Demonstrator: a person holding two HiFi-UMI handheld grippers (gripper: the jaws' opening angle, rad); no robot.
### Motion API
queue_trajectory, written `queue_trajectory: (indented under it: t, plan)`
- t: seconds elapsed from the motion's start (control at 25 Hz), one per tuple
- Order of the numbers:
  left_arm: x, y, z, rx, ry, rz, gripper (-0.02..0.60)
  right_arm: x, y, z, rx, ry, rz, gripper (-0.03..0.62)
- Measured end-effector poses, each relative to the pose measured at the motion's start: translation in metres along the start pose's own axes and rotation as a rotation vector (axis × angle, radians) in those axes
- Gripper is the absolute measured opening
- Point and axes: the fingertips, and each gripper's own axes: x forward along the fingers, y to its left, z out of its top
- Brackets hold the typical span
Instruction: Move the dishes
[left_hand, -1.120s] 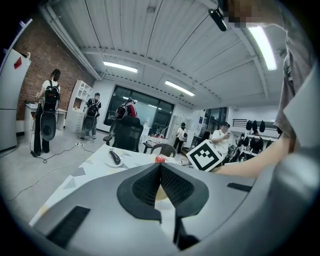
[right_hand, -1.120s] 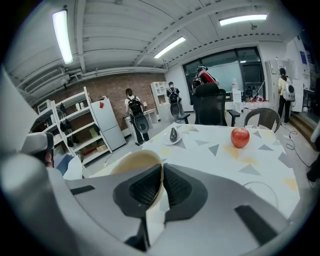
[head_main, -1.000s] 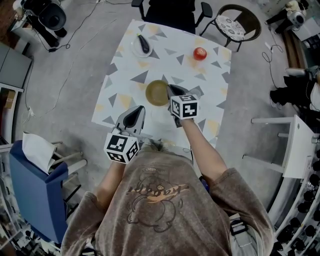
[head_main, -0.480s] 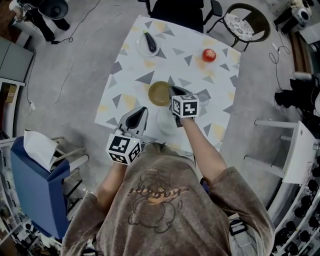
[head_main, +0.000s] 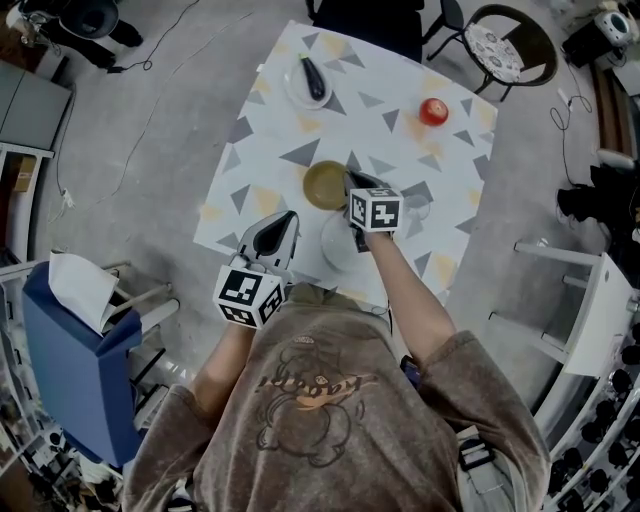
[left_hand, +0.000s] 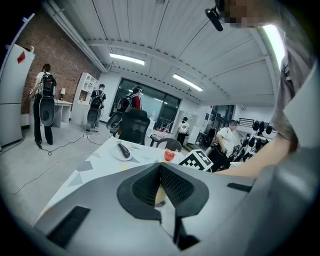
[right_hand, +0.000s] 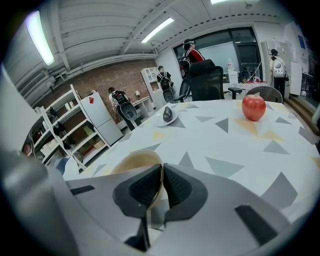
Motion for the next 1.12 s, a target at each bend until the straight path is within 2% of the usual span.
queue_trajectory:
  t: [0.48, 0.84, 1.12]
  plan:
    - [-0.001, 0.001, -0.005, -0.010, 0.017, -0.008, 0.018, 0.005, -0.007, -0.006, 0.024, -0.001, -0.012, 0.037]
    - [-0.002, -0.001, -0.004, -0.004, 0.017, -0.027, 0.018, -0.001, -0.003, 0.001, -0.003, -0.019, -0.013, 0.137]
    - [-0.006, -0.007, 0.001, 0.011, -0.003, -0.038, 0.018, -0.018, 0.013, 0.019, -0.038, -0.094, 0.038, 0.160]
